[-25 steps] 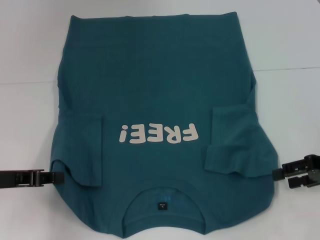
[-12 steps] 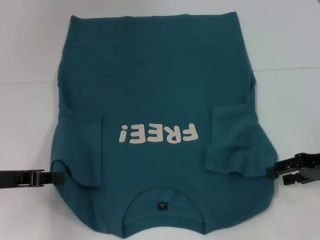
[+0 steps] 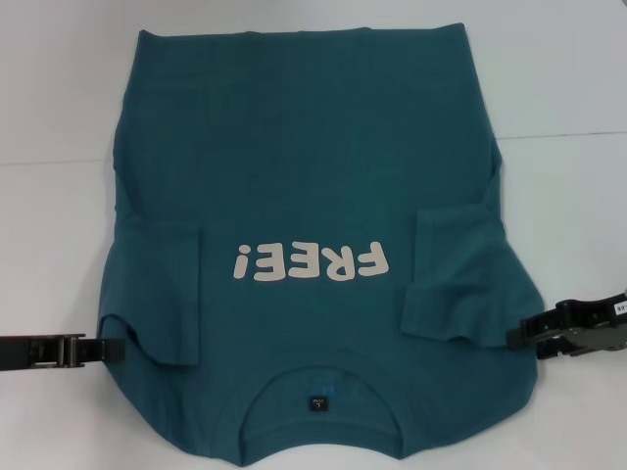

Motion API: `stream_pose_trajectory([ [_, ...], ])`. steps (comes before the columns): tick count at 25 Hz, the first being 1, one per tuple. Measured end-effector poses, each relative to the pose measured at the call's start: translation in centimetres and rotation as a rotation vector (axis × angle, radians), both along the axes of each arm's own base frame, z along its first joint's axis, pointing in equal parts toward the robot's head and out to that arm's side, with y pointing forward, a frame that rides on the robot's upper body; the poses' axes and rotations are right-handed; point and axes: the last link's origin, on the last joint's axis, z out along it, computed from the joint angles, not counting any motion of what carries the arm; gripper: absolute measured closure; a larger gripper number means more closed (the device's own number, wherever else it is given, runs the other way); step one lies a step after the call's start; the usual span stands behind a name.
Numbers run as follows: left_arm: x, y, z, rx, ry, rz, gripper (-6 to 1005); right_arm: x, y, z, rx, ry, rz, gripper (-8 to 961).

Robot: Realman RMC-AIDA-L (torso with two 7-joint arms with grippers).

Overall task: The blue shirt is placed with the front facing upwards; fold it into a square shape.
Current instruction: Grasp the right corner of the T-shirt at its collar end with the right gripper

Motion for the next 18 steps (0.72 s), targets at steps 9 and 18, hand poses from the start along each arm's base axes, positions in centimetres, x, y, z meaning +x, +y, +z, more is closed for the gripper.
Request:
stream_pose_trajectory([
  [9,-0.10,-0.07,-0.05,-0.001,-0.001,0.003,968,0.08,0.18,-0.22,0.011,-0.008,-0.003,427],
  [18,-0.19,-0.16,0.04,0.002,-0.007,0.005,968,0.05,0.21,-0.79,-0.006,-0.047,0.004,479],
])
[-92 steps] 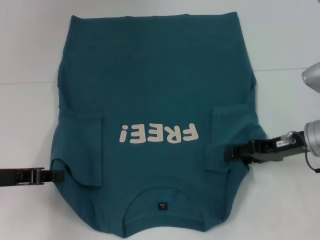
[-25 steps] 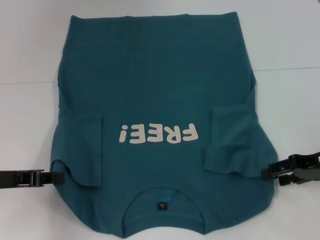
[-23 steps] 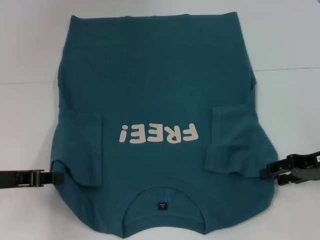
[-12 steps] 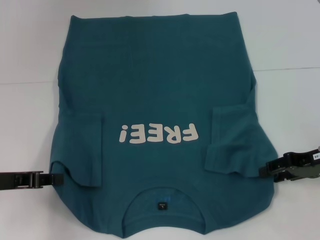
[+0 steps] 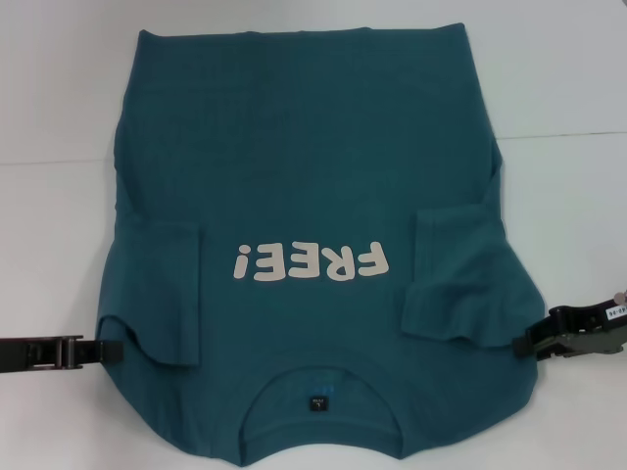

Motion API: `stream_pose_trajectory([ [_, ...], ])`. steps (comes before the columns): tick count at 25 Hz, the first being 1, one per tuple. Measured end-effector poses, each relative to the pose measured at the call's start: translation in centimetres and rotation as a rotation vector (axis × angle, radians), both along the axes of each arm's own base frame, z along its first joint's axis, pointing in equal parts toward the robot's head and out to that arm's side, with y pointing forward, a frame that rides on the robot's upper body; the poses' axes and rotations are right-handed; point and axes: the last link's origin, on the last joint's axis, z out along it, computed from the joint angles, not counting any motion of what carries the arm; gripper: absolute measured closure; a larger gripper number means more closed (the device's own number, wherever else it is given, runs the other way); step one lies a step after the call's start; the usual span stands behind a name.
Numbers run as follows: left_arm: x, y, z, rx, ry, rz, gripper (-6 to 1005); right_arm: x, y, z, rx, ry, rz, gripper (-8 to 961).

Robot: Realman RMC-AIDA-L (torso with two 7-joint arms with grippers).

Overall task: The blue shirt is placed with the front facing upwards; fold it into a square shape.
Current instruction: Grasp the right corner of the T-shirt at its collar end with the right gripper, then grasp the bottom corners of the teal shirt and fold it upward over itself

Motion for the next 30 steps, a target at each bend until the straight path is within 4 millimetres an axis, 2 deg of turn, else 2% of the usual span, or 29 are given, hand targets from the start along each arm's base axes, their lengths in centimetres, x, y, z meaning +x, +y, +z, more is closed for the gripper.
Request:
stream_pose_trajectory([
  [2,0.0,0.0,0.0,0.001,-0.001,0.000,968,0.1,0.0,0.0,-0.001,-0.009,0.004,491],
  [8,0.0,0.0,0.1,0.000,-0.001,0.000,968,-0.1,0.1,-0.2,-0.007,-0.016,0.019,739],
  [11,0.0,0.0,0.1,0.000,-0.001,-0.001,968,-0.3,0.2,-0.2,-0.003,-0.017,0.028,929],
  [22,-0.4,-0.2,0.9,0.021,-0.007,0.007,968,-0.4,-0.7,2.0,0.017,0.034,0.019,933],
  [30,-0.3,-0.9,1.5,0.010,-0.052,-0.004,967,-0.1,-1.7,2.4,-0.009,0.055,0.003,934],
])
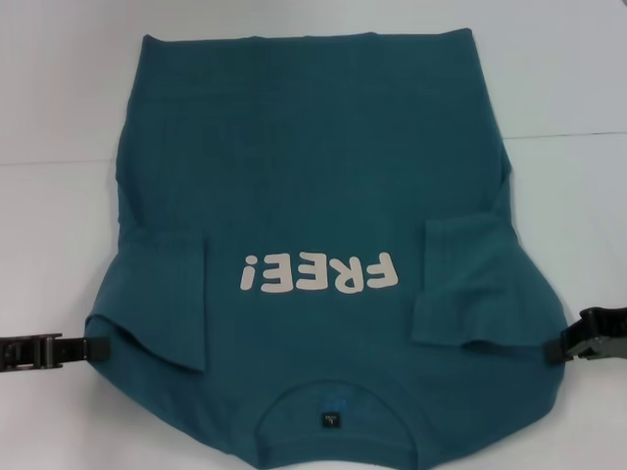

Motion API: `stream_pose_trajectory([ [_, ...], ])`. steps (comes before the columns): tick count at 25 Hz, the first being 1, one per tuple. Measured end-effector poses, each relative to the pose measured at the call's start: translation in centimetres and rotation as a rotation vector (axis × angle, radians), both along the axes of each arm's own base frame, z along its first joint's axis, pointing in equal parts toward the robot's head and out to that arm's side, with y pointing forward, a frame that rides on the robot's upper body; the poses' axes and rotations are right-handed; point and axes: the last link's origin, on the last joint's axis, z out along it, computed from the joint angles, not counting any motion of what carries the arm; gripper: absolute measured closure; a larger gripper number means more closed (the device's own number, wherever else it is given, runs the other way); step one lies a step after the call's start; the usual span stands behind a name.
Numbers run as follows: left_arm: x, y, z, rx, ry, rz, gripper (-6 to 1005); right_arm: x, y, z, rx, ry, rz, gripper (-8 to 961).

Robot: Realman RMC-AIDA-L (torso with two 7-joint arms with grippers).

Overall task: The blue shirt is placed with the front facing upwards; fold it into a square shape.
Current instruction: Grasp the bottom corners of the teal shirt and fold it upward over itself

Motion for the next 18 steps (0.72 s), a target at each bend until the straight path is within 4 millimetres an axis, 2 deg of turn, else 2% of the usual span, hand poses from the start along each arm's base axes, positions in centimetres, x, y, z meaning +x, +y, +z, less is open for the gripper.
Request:
stream_pose_trajectory([
  [9,0.0,-1.9,0.8,-0.024,-0.068,-0.016,967,0.4,-2.1,0.5,-0.048,0.058,-0.031,934],
  [18,0.9,-4.0,2.0,0.010,-0.239,-0.069,967,0.4,-4.8,2.8,-0.045,0.182,-0.061,933],
])
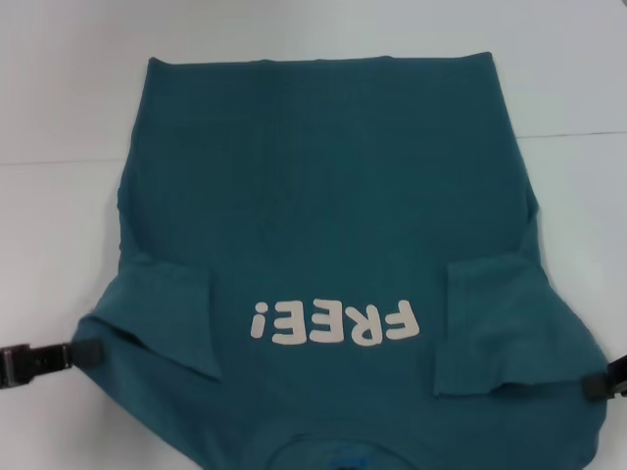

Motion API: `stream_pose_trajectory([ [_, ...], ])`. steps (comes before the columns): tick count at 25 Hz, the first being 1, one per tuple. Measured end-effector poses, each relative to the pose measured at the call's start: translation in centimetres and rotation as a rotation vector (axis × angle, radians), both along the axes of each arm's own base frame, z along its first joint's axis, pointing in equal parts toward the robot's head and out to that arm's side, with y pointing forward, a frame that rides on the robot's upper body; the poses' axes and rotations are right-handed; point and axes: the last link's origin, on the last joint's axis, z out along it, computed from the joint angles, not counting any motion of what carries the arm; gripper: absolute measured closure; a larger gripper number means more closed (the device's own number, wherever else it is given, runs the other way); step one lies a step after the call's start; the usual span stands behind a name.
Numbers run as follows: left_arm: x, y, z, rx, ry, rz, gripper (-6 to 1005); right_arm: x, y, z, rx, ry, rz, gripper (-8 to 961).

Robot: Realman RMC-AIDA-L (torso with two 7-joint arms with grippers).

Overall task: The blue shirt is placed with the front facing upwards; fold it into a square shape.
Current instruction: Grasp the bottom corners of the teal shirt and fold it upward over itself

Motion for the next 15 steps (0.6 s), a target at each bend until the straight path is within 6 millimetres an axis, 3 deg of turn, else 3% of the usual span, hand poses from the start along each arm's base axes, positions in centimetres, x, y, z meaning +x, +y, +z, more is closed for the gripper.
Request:
stream_pose_trajectory([
  [6,0.5,0.5,0.8,0.076,-0.062,-0.023,966,-0.6,0.5,1.3,0.120,0.118,0.020,933],
  [15,2.4,5.2,1.2,0.181,-0.107,-0.058,966,-2.1,4.2,2.2,0.293,0.223,0.046,933],
])
